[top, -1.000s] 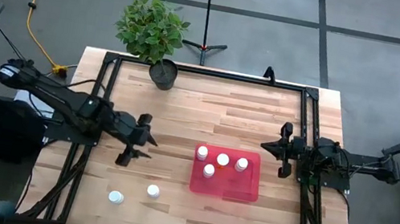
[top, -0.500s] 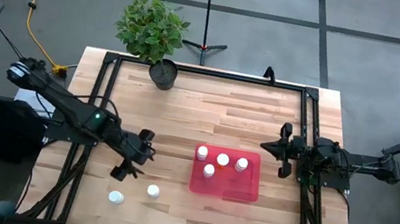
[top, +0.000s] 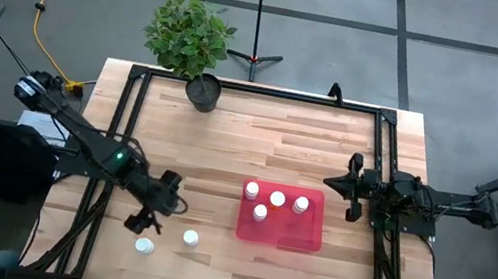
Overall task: Pick and place pill bottles into a basket
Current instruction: Put the white pill bottle into the pink bin
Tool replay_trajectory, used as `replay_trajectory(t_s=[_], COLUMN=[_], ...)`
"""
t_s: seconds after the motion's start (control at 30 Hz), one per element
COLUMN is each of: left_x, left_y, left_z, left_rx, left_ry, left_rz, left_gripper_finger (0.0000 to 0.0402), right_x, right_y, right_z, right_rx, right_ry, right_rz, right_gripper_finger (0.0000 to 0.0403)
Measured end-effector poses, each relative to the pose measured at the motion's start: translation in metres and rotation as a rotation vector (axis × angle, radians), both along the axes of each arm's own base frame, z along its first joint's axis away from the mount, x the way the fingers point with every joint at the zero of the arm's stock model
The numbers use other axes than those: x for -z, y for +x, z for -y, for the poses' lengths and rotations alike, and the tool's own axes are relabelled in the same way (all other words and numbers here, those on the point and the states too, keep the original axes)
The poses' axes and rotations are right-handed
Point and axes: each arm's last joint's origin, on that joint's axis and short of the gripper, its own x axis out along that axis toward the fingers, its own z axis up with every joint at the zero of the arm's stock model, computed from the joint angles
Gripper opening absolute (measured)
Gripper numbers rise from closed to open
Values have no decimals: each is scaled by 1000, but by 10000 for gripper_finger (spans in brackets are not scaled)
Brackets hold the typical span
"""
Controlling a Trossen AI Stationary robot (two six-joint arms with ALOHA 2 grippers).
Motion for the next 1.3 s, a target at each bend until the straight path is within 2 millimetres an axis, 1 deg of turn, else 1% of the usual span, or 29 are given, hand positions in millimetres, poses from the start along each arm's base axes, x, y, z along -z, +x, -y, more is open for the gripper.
replay_trajectory(t_s=[0.33,0.5,0.63,0.83,1.0,1.3], left_x=[3,4,7,17,28,43], left_y=[-20,-31,-35,-30,-26,-20], left_z=[36,49,56,65,67,75], left_rx=[40,40,43,53,40,37], left_ry=[-123,-153,-153,-140,-84,-56], left_rz=[-97,-139,-165,-179,-204,-236], left_gripper_finger=[335,334,327,319,321,321], right_x=[0,0,0,0,0,0], right_y=[0,0,0,0,0,0], right_z=[0,0,0,0,0,0], right_rx=[2,1,1,1,1,1], right_ry=[-10,-10,-10,-11,-11,-11], right_rz=[-1,-1,-1,-1,-1,-1], right_gripper_finger=[3,1,4,1,3,3])
